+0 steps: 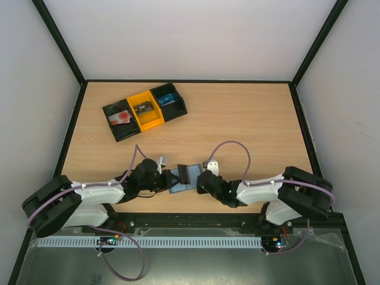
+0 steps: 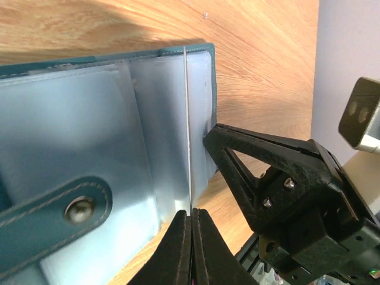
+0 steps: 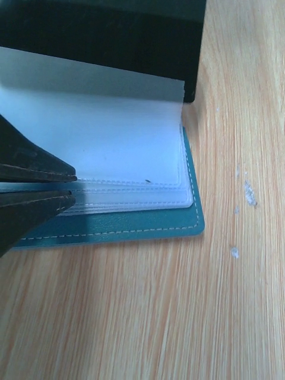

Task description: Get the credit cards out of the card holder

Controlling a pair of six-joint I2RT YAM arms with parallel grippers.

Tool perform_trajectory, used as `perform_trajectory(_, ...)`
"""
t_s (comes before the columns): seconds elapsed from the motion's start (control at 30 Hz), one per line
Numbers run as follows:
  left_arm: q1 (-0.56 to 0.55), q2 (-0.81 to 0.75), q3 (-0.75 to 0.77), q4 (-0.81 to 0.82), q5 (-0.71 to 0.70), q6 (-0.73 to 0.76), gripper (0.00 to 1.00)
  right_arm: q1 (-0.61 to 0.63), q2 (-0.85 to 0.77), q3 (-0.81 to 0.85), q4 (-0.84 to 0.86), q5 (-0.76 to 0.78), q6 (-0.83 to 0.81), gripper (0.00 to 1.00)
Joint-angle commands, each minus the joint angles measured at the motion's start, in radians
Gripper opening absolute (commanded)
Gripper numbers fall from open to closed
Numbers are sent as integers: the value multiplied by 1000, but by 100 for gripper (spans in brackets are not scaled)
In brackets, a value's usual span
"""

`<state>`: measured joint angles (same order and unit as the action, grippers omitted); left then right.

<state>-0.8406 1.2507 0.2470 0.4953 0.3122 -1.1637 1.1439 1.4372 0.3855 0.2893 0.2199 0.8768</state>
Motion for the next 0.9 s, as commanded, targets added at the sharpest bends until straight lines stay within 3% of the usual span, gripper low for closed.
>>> perform_trajectory(0.0,18,-62,-15,-86,-15,32,3,0,-50,-26,-184,17,-51,7)
perform_trajectory(0.3,50,-163,-28,-163,-20,29,3,-1,-196,7,-171,-15,-218,15)
perform_trajectory(0.4,56,-198,-27,-185,-13,25,3,3,-231,-2,-120,-47,-320,23)
perform_trajectory(0.5,61,-238,-28,-196,15,4,3,37,-288,-37,-15,-86,-467,25)
perform_trajectory(0.63,64,-305,-19,-227,32,-20,3,135,-403,-117,133,-17,-695,25)
perform_trajectory(0.77,69,-354,7,-270,56,-24,3,197,-524,-231,290,-47,-965,31)
perform_trajectory(0.87,71,-376,27,-267,92,-36,3,209,-578,-275,333,-38,-1097,32)
